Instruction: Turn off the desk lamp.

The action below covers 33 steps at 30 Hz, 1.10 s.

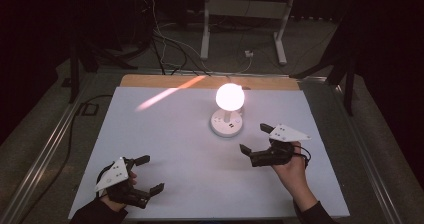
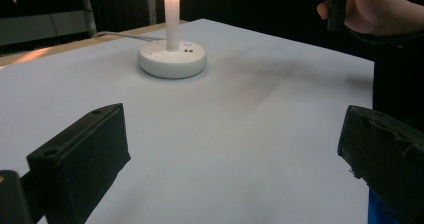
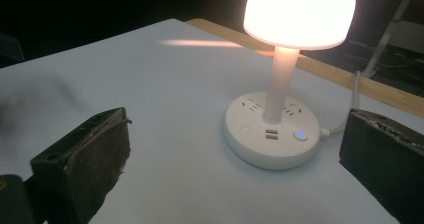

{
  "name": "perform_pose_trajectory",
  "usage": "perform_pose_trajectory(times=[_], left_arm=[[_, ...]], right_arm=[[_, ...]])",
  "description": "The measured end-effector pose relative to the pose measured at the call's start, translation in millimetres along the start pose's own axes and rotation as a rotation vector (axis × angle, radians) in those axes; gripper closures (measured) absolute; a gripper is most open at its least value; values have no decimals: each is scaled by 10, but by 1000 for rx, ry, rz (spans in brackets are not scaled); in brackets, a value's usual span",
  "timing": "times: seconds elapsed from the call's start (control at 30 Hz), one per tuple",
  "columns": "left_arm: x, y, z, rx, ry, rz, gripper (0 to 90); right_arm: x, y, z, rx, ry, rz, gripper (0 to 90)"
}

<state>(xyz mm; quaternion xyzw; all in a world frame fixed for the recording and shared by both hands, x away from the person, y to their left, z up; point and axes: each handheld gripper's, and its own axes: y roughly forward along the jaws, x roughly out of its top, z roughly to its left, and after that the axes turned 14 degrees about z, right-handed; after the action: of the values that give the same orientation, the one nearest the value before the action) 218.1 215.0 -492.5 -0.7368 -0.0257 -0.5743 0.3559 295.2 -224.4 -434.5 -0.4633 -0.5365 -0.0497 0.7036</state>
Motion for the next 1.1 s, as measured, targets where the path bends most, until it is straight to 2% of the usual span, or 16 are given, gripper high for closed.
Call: perform_pose_trajectory(times=[0.47,0.6,0.73,0.8,0.97,1.1], left_arm=[[-2,-4,2,4,0,-1,6],[-1,-3,-1,3,0,0,6],[1,-6,1,2,0,-4,6],[0,-6,2,3,-1,-3,6],[1,-6,1,0,-2,-4,6],[0,-7,0,1,-1,-3,6]], right_arm=[[135,159,-8,-6,20,17,0],[181,244,-3,-17,12,40,0],[213,328,4,-1,11,62,0],[224,376,14,-8,10,75,0],[249,512,26,-3,47,88,0],[262,615,42,-27,81,97,0]])
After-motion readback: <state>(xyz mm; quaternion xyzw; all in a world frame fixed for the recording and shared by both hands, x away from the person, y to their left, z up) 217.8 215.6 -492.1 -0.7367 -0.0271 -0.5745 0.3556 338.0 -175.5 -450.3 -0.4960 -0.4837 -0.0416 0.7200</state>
